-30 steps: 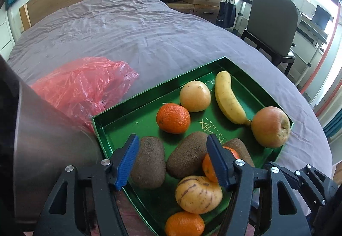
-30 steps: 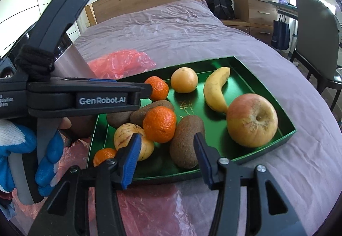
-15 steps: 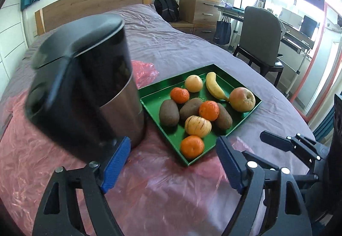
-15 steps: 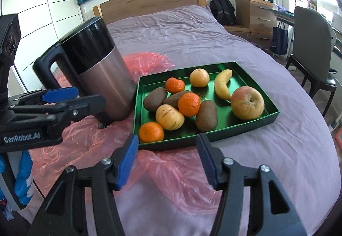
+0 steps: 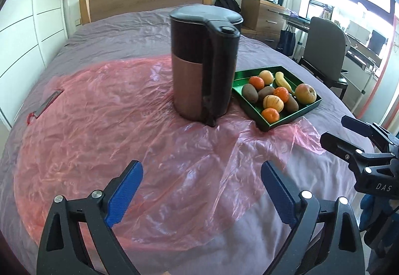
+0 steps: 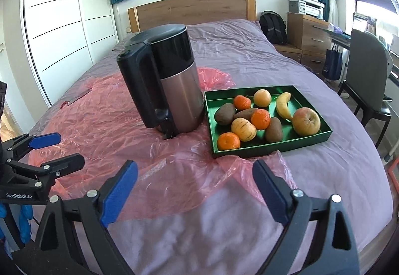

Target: Organize fruits

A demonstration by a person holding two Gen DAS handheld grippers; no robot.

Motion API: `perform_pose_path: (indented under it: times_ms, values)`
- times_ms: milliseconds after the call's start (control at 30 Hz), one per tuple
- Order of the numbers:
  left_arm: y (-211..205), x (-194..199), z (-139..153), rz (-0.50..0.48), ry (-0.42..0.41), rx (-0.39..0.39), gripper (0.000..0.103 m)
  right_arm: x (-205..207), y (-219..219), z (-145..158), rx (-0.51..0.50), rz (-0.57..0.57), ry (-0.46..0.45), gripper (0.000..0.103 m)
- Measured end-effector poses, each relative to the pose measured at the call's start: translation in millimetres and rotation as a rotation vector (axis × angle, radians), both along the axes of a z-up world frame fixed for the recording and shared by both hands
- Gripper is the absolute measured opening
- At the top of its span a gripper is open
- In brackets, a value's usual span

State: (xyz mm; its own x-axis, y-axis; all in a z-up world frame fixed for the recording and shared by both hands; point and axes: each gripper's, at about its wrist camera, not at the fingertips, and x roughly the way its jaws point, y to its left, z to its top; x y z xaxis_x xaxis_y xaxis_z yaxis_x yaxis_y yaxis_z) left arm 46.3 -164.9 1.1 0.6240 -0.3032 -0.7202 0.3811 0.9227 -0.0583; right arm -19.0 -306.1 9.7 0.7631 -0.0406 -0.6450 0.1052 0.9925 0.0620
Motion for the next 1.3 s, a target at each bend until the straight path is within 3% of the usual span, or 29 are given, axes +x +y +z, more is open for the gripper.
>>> perform_pose_path:
  times_ms: [200,533,1000,1300]
  values:
    - [43.8,-20.4,4.7,0.082,-0.044,-0.006,0.098,-10.9,22.3,9.3,-0.02,-0.026,-0.02,0.103]
    - [78.0,-39.3,10.5,0.153,-0.098,0.001,0.098,-21.8,43.0,24.7,-0.071,-0.041,-0.048,0.103]
    - [91.4,-43.6,9.0,0.246,-0.12,0.005,0.098,-21.9,56.4,24.5,-0.132,-0.016,-0.05,0.103]
    - [88.0,-41.7,3.8,0.232,-0.094,-0.007,0.098,-19.7,52.4,21.8,-0.129,-0.017,-0.043,0.103]
